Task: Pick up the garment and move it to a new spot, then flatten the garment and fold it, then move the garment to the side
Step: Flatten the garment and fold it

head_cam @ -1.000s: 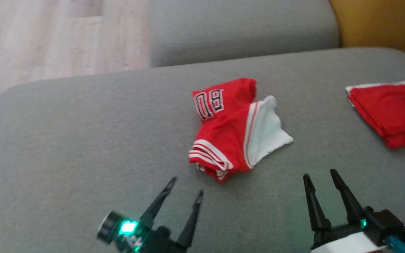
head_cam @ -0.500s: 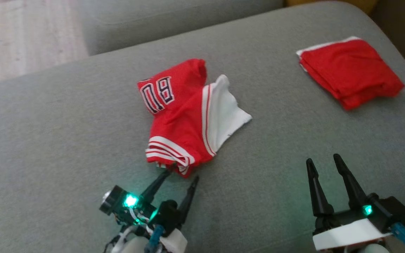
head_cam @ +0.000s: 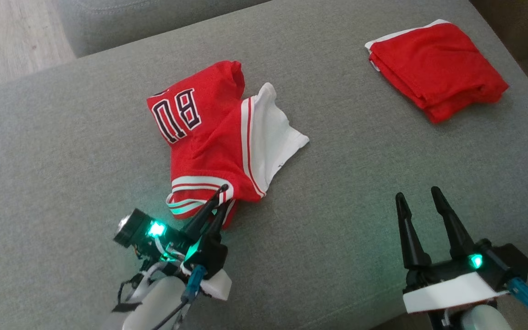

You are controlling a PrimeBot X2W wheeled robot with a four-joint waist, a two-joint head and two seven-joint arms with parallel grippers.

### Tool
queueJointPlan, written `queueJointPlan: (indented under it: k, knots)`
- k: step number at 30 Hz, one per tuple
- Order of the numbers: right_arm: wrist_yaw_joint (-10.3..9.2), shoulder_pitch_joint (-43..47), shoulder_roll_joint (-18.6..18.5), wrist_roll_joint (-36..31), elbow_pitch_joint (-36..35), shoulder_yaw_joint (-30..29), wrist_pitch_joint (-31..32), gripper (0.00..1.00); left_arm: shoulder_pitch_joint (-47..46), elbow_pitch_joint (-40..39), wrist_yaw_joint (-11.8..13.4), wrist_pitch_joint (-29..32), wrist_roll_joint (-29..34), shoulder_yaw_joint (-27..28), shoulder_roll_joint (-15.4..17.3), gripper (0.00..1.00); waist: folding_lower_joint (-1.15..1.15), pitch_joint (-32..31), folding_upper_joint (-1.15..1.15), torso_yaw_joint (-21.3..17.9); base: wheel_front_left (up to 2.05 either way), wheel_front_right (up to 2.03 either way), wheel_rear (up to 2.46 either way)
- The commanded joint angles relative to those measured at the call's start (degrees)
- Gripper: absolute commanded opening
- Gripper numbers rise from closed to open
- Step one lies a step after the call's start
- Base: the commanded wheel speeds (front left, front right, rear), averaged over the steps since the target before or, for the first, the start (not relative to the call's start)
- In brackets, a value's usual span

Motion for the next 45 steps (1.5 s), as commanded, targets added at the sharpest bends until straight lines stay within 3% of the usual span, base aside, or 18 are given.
queueJointPlan:
  k: [1,7,15,22,30,35,40,41,42,45]
  knots:
    - [0.37,-1.33,-0.1,0.48,-1.53,1.14,-0.21,1.0,-2.87,-2.11,0.53,-0.29,-0.26,1.27,1.21,0.0,-0.01,-0.18,0.0,-0.15,0.0,0.0,0.0]
    - [0.37,-1.98,0.35,0.37,-1.19,1.93,-0.21,1.0,-10.95,-7.33,-2.77,-0.29,0.06,-2.08,2.49,0.0,-0.01,-1.13,0.0,-1.24,0.0,0.0,0.0]
    - [0.37,-3.31,1.2,0.48,-0.92,3.8,-0.21,1.0,-35.73,-8.43,-9.84,-0.29,1.82,-4.24,3.83,0.0,-0.01,-1.68,0.0,-3.72,0.0,0.0,0.0]
    - [0.37,-2.88,1.54,0.29,-1.19,3.35,-0.21,1.0,-50.19,-11.2,-10.62,-0.29,-3.8,1.6,4.41,0.0,-0.01,-2.39,0.0,-2.12,0.0,0.0,0.0]
    - [0.37,-2.25,0.87,-0.55,-2.48,1.24,-0.21,1.0,-38.12,-15.12,-8.04,-0.29,-9.87,7.98,12.26,0.0,-0.01,-0.17,0.0,3.5,0.0,0.0,0.0]
    - [0.37,-2.48,0.49,-1.17,-2.91,-0.5,-0.21,1.0,-19.71,-15.66,-5.16,-0.29,-14.9,13.44,17.82,0.0,-0.01,2.36,0.0,7.17,0.0,0.0,0.0]
    - [0.37,-2.92,0.01,-1.66,-2.88,-1.17,-0.21,1.0,-8.17,-12.6,-4.7,-0.29,-18.05,17.63,18.85,0.0,-0.01,4.01,0.0,10.04,0.0,0.0,0.0]
    - [0.37,-3.08,-0.15,-1.75,-2.81,-1.04,-0.21,1.0,-7.16,-11.85,-4.3,-0.29,-18.68,18.72,18.28,0.24,-0.01,4.17,0.0,10.47,0.0,0.0,0.0]
    - [0.37,-3.22,-0.25,-1.78,-2.7,-0.92,-0.21,1.0,-6.42,-11.28,-3.93,-0.29,-19.33,19.84,17.52,1.0,-0.01,4.25,0.0,10.82,0.0,0.0,0.0]
    - [0.37,-3.62,-0.15,-1.83,-2.45,-1.19,-0.21,1.0,-4.81,-11.02,-3.2,-0.29,-19.24,21.86,15.31,1.0,-0.01,4.28,0.0,11.71,0.0,0.0,0.0]
